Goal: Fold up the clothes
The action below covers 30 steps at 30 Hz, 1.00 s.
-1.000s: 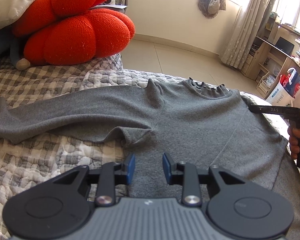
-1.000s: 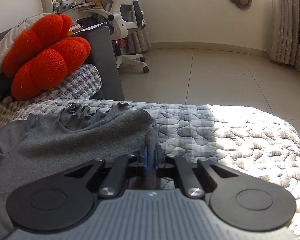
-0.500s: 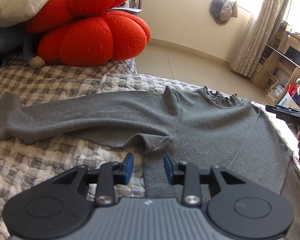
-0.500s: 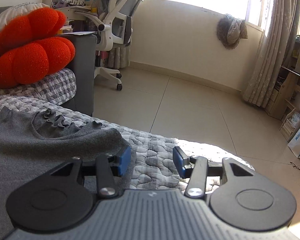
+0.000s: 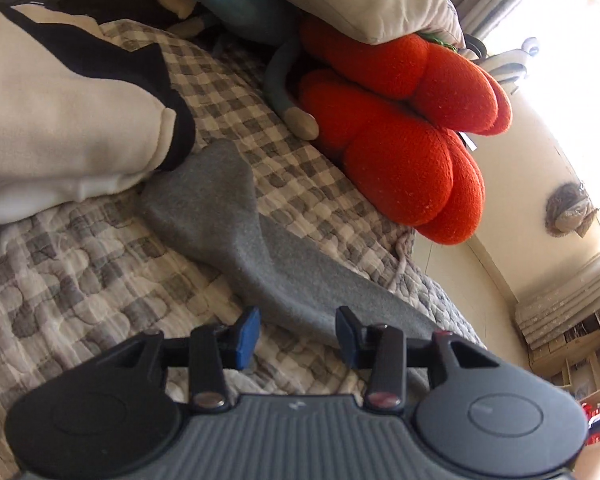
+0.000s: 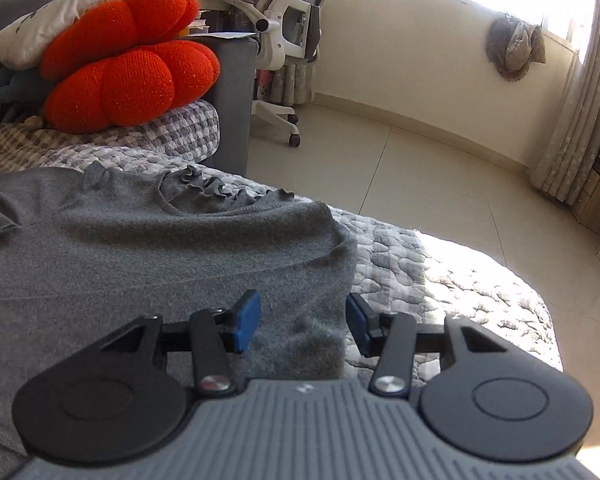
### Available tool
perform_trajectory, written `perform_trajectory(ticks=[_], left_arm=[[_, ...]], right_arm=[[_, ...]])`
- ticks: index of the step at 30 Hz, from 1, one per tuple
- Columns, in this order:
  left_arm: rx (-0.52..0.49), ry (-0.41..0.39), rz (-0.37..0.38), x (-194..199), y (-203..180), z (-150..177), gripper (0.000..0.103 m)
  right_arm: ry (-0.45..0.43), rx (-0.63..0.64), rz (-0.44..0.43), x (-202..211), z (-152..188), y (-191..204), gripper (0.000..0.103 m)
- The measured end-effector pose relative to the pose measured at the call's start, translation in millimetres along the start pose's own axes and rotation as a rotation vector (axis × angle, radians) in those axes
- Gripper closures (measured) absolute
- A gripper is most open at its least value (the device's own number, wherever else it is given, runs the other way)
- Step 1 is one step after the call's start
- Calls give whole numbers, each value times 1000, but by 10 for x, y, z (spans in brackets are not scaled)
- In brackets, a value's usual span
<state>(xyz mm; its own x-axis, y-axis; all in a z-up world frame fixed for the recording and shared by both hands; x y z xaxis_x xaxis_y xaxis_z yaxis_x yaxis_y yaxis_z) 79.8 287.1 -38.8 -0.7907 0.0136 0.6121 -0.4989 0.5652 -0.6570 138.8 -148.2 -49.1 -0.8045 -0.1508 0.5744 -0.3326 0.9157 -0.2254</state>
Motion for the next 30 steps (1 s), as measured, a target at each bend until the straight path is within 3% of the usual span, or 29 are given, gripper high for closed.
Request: perform_trajectory(ticks=[4, 6, 10, 14, 17, 18, 19, 20, 22, 27, 28, 30], left_arm=[[150, -88, -11, 55, 322, -321, 55], [169, -115, -21, 61, 385, -443, 55], [78, -167, -71, -38, 305, -528, 49], [24, -140, -104, -299, 206, -455, 49], [-51, -151, -153, -435, 122, -362, 63], [-65, -153, -151, -443, 96, -356, 91], [-62, -151, -141, -442, 82, -355, 98], [-58, -149, -131, -441, 68, -354, 99], [-41, -170, -50, -339, -32, -369, 100], [-40, -255, 241, 159, -653, -349, 100], [-84, -254, 326, 367, -926, -239, 100], [-320, -254, 551, 923, -1611, 231, 100]], right_arm=[[-10, -17, 19, 252, -120, 97, 53], [-21, -39, 2, 383, -167, 185, 53], [-91, -83, -81, 737, -285, 457, 53], [-128, -60, -135, 964, -303, 706, 52], [-150, -70, -169, 1080, -289, 794, 52], [-154, -84, -178, 1098, -278, 787, 52], [-158, -103, -185, 1117, -265, 777, 52], [-160, -122, -190, 1129, -252, 759, 52], [-160, -154, -191, 1134, -215, 715, 52], [-171, -268, -200, 1108, -150, 544, 52], [-175, -298, -204, 1097, -142, 497, 52], [-184, -357, -211, 1074, -128, 404, 52]])
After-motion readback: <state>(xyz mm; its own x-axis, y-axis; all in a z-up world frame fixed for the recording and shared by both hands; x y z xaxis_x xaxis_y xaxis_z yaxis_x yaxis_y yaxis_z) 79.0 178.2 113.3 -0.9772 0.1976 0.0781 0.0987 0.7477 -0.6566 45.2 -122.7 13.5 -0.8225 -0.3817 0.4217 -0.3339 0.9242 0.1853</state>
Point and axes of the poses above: each gripper's, at about its wrist camera, not at the fingertips, and x roughly against the way its jaws point, y to its left, z to its underside, the point moved 6 cm from there along -x, roughly the way its jaws point, and after that the axes turned 8 degrees about x, right-handed, at the moved point
